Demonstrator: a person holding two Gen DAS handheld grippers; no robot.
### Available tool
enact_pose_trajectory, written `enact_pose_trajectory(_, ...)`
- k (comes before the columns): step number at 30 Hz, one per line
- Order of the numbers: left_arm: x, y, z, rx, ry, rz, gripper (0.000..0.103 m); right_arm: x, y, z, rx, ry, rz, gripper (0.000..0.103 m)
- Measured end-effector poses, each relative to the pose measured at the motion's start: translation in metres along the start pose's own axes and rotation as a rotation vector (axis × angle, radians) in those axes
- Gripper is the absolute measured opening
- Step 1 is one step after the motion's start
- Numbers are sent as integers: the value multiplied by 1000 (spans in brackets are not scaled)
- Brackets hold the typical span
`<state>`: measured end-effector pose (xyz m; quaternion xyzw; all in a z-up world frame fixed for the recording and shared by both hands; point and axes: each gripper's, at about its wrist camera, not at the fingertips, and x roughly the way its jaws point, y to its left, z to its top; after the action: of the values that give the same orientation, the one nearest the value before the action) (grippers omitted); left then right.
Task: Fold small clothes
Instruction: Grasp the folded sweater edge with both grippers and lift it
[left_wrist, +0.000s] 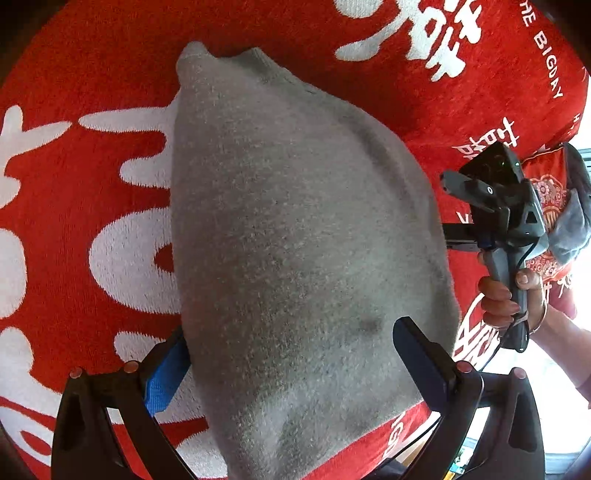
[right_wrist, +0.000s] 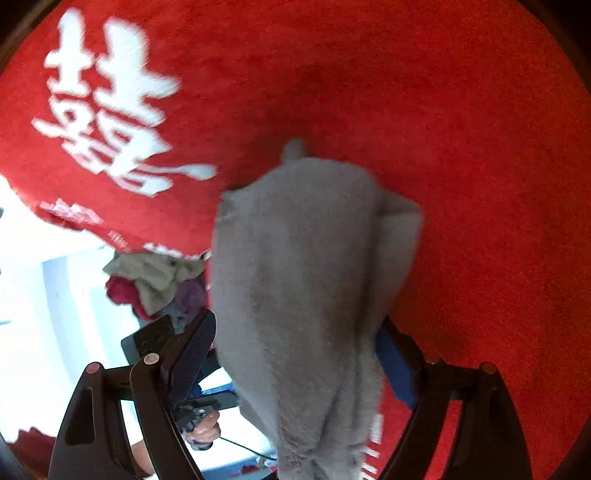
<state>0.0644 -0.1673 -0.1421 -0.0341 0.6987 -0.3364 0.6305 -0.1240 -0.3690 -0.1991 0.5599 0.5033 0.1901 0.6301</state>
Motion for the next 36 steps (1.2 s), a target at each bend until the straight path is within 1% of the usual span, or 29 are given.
enact_pose_trajectory(3, 4, 10, -2, -5, -2, 4, 103, 12, -5, 1, -5, 46, -6, 87)
enact_pose_trajectory(6, 5, 6, 0, 6, -9, 34, 103, 13, -11, 2, 16, 20, 30, 87)
enact_pose_trajectory(7, 4, 5, -1, 8, -16, 53, 102, 14, -12, 2, 33, 9, 28, 85)
enact_pose_trajectory(8, 2, 3, -2, 14, -28, 70, 93, 16, -12, 3, 56, 0, 18, 72)
enact_pose_trajectory(9, 2, 0, -2, 19, -35, 89, 90, 16, -12, 1, 73, 1, -13, 59)
enact_pose_trajectory(10, -1, -2, -3, 22, -44, 96, 83, 21, -11, 1, 85, 10, -43, 45)
enact_pose_trajectory(11, -4, -2, -4, 16, -55, 96, 74, 22, -8, 1, 82, 1, -47, 44)
enact_pose_trajectory(12, -9, 0, -6, 6, -66, 90, 69, 21, -4, -1, 73, -5, -48, 42)
enact_pose_trajectory(13, -15, 2, -7, -4, -77, 76, 61, 20, 2, -2, 65, -12, -40, 42)
enact_pose_trajectory(14, -21, 3, -9, -13, -88, 57, 58, 17, 8, -5, 58, -20, -21, 41)
enact_pose_trajectory(15, -26, 4, -10, -15, -96, 44, 57, 13, 15, -9, 55, -26, -1, 41)
enact_pose_trajectory(18, -42, 2, -16, -3, -117, 13, 56, 8, 38, -18, 37, -37, 47, 41)
enact_pose_trajectory(21, -60, 3, -25, 19, -146, -6, 56, 7, 61, -28, 15, -56, 66, 41)
enact_pose_trajectory(23, -77, 7, -34, 22, -168, -37, 56, 6, 75, -38, 17, -78, 80, 41)
enact_pose_trajectory(26, -101, 12, -50, 32, -183, -53, 56, 9, 102, -59, 7, -100, 88, 41)
enact_pose_trajectory(28, -121, 16, -66, 51, -187, -44, 56, 12, 113, -73, 1, -104, 88, 41)
enact_pose_trajectory(31, -140, 20, -88, 64, -184, -20, 56, 29, 131, -99, 9, -105, 104, 41)
enact_pose_trajectory(32, -149, 26, -91, 62, -183, -15, 56, 38, 135, -109, 15, -103, 113, 41)
enact_pose_trajectory(36, -162, 57, -112, 37, -181, 23, 56, 79, 144, -134, 20, -79, 143, 41)
